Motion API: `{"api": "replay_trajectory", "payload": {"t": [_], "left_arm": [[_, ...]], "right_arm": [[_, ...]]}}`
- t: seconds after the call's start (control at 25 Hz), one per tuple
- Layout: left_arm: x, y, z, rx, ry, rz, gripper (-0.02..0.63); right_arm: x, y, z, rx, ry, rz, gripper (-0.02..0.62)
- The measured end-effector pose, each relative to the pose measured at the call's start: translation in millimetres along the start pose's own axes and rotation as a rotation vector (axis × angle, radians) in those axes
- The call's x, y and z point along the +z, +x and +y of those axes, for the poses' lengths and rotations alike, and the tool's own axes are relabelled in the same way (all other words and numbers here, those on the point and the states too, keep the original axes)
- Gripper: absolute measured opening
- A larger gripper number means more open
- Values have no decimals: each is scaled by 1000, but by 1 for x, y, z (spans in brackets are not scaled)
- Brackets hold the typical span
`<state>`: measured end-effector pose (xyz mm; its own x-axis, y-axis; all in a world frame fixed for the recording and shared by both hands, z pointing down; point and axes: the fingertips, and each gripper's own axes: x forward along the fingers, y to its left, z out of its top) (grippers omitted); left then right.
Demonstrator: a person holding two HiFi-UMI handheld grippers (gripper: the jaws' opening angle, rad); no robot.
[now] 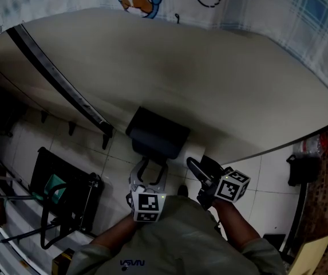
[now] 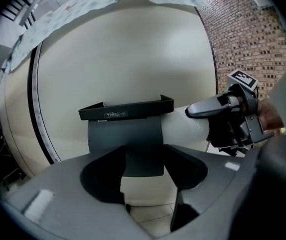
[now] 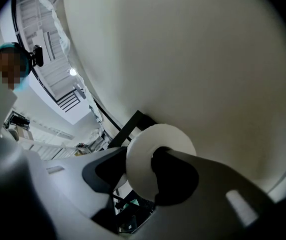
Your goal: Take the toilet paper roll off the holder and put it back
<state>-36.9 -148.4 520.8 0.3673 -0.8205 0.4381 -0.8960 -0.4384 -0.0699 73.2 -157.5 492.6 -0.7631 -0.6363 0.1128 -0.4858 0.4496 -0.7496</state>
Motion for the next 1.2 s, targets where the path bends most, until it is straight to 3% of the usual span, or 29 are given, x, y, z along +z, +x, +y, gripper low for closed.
{"api": "replay_trajectory", "payload": {"t": [0.68, 1.2], "left_arm": [[0, -6, 1, -3, 11, -12, 250], [1, -2, -3, -22, 27, -12, 241]], "right_arm": [[-16, 11, 7, -13, -33, 47, 156], [-25, 42, 4, 16, 35, 35, 158]]}}
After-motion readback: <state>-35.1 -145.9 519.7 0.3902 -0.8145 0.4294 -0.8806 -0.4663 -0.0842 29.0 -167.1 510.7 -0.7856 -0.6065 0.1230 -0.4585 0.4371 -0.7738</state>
